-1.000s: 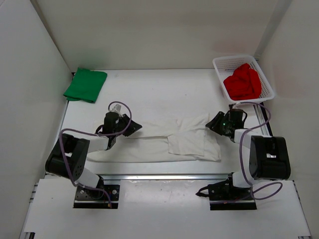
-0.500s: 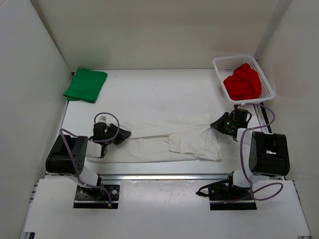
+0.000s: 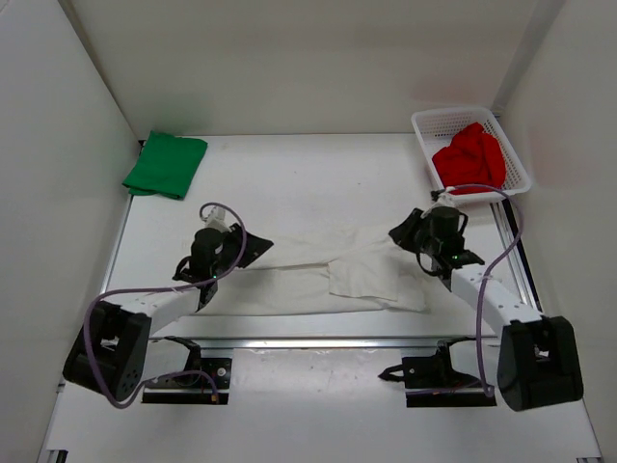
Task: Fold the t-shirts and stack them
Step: Fold the other side of the tshirt into a rectangle, then rotate the tshirt 90 degrees
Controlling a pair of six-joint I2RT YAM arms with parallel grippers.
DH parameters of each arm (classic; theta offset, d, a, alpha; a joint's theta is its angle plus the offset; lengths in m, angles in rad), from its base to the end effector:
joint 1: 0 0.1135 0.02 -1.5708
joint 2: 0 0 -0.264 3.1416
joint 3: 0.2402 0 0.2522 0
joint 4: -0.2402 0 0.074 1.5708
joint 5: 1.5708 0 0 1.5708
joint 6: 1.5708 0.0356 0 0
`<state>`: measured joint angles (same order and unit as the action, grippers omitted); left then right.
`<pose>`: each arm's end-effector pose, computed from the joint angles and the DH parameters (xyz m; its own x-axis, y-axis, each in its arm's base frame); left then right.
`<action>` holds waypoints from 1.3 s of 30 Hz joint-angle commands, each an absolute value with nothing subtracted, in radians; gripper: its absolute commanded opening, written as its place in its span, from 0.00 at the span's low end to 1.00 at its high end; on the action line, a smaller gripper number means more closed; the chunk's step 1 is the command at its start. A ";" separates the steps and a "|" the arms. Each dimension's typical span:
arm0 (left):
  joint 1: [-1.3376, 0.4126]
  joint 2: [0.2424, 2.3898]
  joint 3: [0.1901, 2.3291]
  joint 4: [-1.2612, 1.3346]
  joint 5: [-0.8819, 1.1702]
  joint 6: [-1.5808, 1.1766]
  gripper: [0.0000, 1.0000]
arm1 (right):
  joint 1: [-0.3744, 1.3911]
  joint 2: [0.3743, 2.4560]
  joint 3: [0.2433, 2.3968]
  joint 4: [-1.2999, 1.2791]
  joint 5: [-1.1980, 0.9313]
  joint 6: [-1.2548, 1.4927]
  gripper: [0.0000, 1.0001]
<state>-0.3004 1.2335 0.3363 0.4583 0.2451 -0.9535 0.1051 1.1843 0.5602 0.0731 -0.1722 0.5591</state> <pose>0.2177 -0.0765 0.1625 -0.6401 -0.6299 -0.4399 -0.0434 0.6013 -0.7978 0.2453 0.0320 0.2065 -0.5732 0.4650 -0.6747 0.0655 0.8467 0.5280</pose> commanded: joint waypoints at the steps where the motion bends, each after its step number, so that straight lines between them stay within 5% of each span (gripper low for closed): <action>1: -0.431 1.204 0.380 0.368 0.209 -0.858 0.33 | 0.275 1.158 0.480 0.040 -0.109 0.587 0.08; 7: -0.540 1.233 0.368 0.379 0.323 -0.857 0.33 | 0.460 1.324 0.461 0.104 -0.129 0.655 0.00; 13: -0.560 1.174 0.354 0.341 0.364 -0.838 0.34 | 0.336 1.748 0.787 0.068 -0.273 0.556 0.00; 18: -0.494 1.094 0.344 0.256 0.390 -0.807 0.35 | 0.281 2.225 1.539 -0.289 -0.322 0.431 0.00; 21: -0.465 1.032 0.336 0.187 0.374 -0.781 0.35 | 0.287 2.545 2.404 -0.635 -0.348 0.353 0.00; 23: -0.454 1.006 0.334 0.146 0.368 -0.764 0.36 | 0.305 2.735 2.800 -0.790 -0.377 0.360 0.03; 28: -0.453 0.997 0.327 0.097 0.397 -0.739 0.37 | 0.368 2.138 2.077 -0.494 -0.304 0.304 0.27; 33: -0.402 0.910 0.285 0.091 0.425 -0.756 0.37 | 0.454 1.592 1.392 -0.220 -0.256 0.383 0.35; 35: -0.397 0.876 0.287 0.071 0.419 -0.762 0.38 | 0.511 1.438 1.036 -0.073 -0.233 0.458 0.36; 39: -0.371 0.853 0.342 0.063 0.446 -0.772 0.37 | 0.679 1.400 0.733 0.252 -0.229 0.682 0.36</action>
<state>-0.3862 0.8776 0.2920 0.0788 0.4088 -0.7712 0.6170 1.2587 0.9180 0.0212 -0.2859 0.5041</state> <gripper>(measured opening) 0.375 0.359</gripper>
